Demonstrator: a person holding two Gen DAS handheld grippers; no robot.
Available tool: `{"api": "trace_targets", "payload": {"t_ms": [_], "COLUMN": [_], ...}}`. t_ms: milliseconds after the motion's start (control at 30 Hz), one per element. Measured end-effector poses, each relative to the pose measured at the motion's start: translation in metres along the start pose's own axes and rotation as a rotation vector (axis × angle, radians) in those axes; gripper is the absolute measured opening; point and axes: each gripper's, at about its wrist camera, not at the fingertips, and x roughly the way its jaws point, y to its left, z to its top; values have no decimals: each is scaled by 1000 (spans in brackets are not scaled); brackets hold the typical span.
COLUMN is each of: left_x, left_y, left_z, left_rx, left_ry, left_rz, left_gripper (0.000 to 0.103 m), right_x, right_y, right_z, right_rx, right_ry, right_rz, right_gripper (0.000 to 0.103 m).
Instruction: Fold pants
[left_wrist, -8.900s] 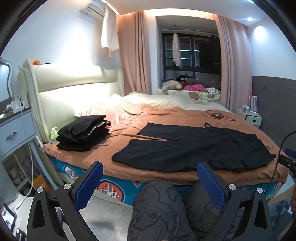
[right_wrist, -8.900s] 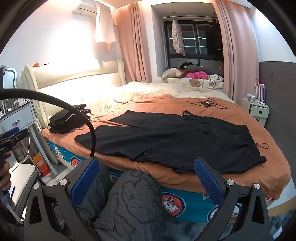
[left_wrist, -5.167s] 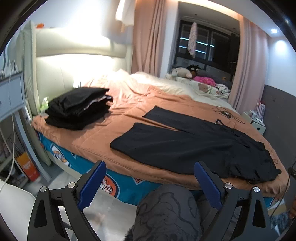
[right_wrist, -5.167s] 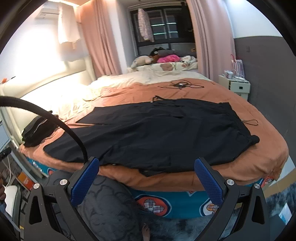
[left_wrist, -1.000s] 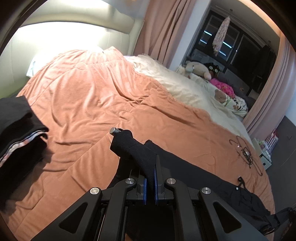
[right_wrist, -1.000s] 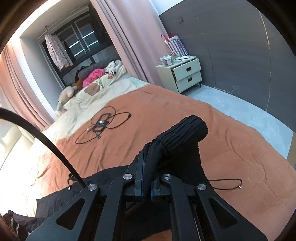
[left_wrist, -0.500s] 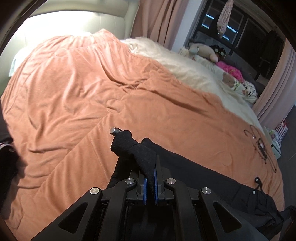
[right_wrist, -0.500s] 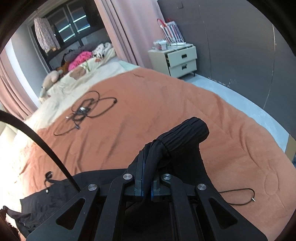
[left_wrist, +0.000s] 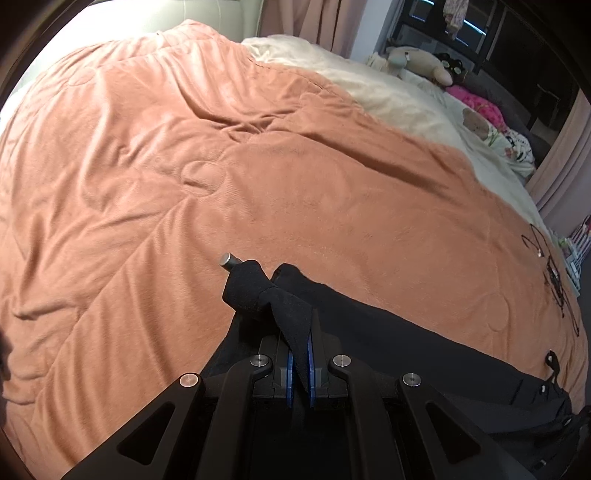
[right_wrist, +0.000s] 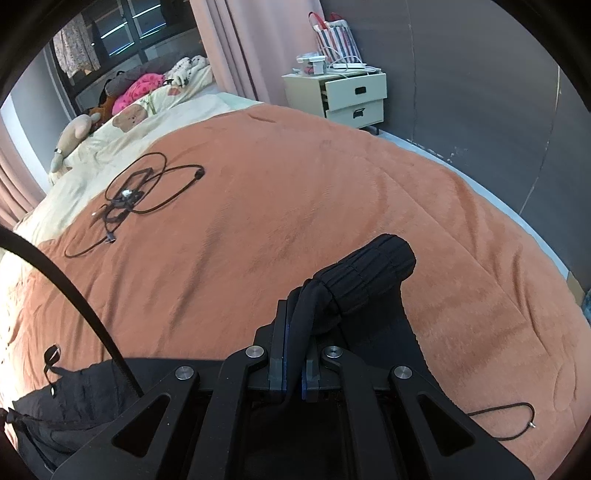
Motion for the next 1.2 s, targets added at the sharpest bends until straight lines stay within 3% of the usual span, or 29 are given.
{"api": "trace_targets", "payload": {"t_ms": [100,133,167,200,233,267,300,367,667,867,1000,1133,1200], "left_x": [13,16,18,17,12,6,1,-12,-61,-86,-98,-99,-99], "left_y": [-11,-12,-13,-13,-12,-10,-9,-3,35,57,70,79,82], "left_z": [2,2,2,3,2,1,0,-1,-29,-50,-67,-82,-89], "left_rx": [42,49,53,56,65,70,71,75,50,29,1,-28,-48], "left_ry": [31,49,68,71,63,47,27,-17,-13,0,16,55,73], "left_rz": [36,49,56,51,41,47,56,63,53,51,39,16,-1], "left_gripper": [9,12,14,21,40,51,66,69,69,68,59,42,40], "right_x": [8,11,12,13,9,1,-5,-21,-53,-76,-92,-101,-106], "right_y": [6,7,7,5,4,6,5,7,13,-17,-32,-46,-50], "right_z": [1,0,-1,0,-1,-3,-4,-8,-48,-74,-73,-81,-88], "right_rx": [4,10,21,23,20,5,-6,-37,-143,-131,-102,-63,-44], "right_ry": [-7,-1,12,19,15,-17,-42,-88,-66,-43,-31,-12,-1], "right_rz": [-12,-7,10,32,55,57,55,85,128,143,150,161,163], "right_gripper": [2,7,19,32,67,90,92,92,92,92,91,83,80]}}
